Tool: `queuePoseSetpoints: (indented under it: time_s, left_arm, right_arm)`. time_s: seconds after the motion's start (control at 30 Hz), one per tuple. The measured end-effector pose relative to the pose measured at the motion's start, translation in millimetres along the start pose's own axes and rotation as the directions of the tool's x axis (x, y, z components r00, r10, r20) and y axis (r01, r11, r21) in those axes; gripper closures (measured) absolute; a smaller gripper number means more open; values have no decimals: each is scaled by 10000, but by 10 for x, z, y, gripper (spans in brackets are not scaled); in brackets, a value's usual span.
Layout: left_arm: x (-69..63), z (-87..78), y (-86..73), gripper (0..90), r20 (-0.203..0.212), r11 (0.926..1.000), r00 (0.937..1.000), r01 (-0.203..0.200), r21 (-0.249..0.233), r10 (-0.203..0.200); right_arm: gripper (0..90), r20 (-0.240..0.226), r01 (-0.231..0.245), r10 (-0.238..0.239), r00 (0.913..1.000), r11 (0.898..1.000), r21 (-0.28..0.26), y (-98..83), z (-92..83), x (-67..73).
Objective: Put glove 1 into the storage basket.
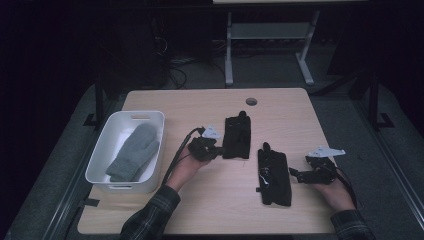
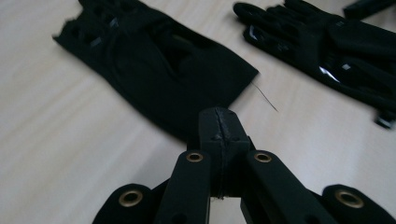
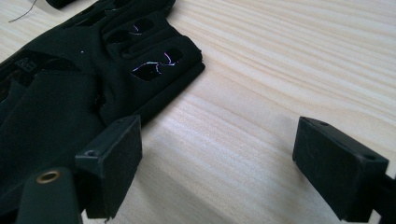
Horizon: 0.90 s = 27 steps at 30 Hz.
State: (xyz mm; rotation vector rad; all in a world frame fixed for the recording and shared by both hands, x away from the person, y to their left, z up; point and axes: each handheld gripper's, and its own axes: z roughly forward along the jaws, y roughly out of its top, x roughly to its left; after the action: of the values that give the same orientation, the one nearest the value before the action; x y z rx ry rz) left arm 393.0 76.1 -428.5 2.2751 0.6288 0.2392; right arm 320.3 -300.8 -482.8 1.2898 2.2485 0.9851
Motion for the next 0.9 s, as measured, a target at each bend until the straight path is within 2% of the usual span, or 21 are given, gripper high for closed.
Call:
queuePoseSetpoints:
  time_s: [0.03,0.33,0.43,0.6,0.7,0.77,0.9]
  left_arm:
    - [32,40,39,893,-61,10000,10000,-73,-16,73]
    - [305,410,332,893,-96,9999,9998,152,50,-152]
    - [360,546,358,893,6,9997,9998,222,84,-222]
    - [387,759,297,893,-10,9976,9995,330,613,-330]
    - [396,765,270,894,73,9972,9979,646,380,-649]
    - [388,752,267,894,49,9976,9988,491,487,-494]
    - [362,722,241,894,82,9974,9986,518,496,-523]
  right_arm:
    - [156,-5,8,-8,10000,10000,-3,0,0,0]
    - [155,-25,8,-8,10000,10000,1,2,2,1]
    - [155,-25,5,-5,10000,10000,-1,2,3,1]
    - [155,-27,5,-5,10000,10000,-2,2,3,1]
    - [155,-23,1,-1,10000,10000,-4,2,3,1]
    - [155,-24,4,-4,10000,10000,-3,2,3,1]
    - [155,-21,0,0,10000,10000,5,4,5,2]
